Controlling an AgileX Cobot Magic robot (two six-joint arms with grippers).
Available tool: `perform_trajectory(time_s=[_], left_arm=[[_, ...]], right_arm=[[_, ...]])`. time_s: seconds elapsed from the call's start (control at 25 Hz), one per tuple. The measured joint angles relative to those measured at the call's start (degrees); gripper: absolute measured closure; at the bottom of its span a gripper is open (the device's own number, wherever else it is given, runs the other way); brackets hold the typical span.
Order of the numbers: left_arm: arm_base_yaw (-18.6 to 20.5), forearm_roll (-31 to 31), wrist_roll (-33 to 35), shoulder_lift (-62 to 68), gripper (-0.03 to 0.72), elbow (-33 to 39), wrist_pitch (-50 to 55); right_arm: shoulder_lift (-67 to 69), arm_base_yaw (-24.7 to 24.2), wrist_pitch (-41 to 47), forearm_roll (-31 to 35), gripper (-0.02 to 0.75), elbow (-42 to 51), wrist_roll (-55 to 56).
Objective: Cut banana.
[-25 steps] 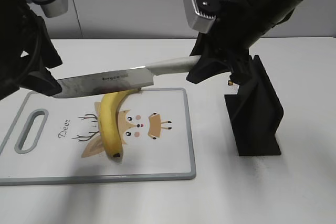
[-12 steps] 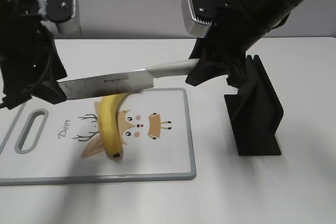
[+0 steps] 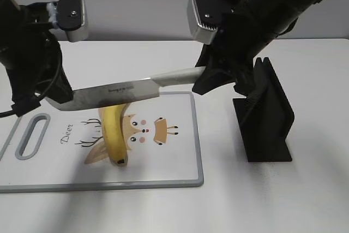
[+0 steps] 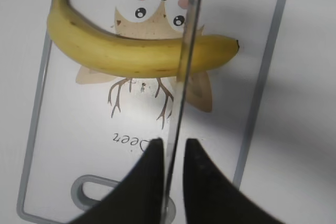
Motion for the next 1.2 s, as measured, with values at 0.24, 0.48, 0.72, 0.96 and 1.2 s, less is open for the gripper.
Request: perform_trajectory(time_s=[0.24,0.48,0.72,0.96,1.2], left_arm=[[0.0,0.3,-0.5,1.6,0.694,0.0,0.2],[0.0,0.8,-1.3,2.6,0.694,0.0,-0.1],[-0.1,1.4,-2.7,2.7,0.694,0.0,-0.7],[-1.0,4.1,-9.0,2.8,0.689,0.0,-2.6],[-1.2,3.2,-11.8,2.7,0.686,2.8,-1.8]], right_arm=[[0.2,0.0,0.2,0.6,0.577,-0.1,-0.2],[0.5,0.0,0.1,0.6,0.577,-0.1,-0.3],[0.6,0.1,-0.6,-0.7,0.577,-0.1,0.6],[2.6,1.5,-1.1,-9.6,0.577,-0.8,9.4],[4.1,5.5,-1.2,-18.9,0.577,-0.9,18.3]])
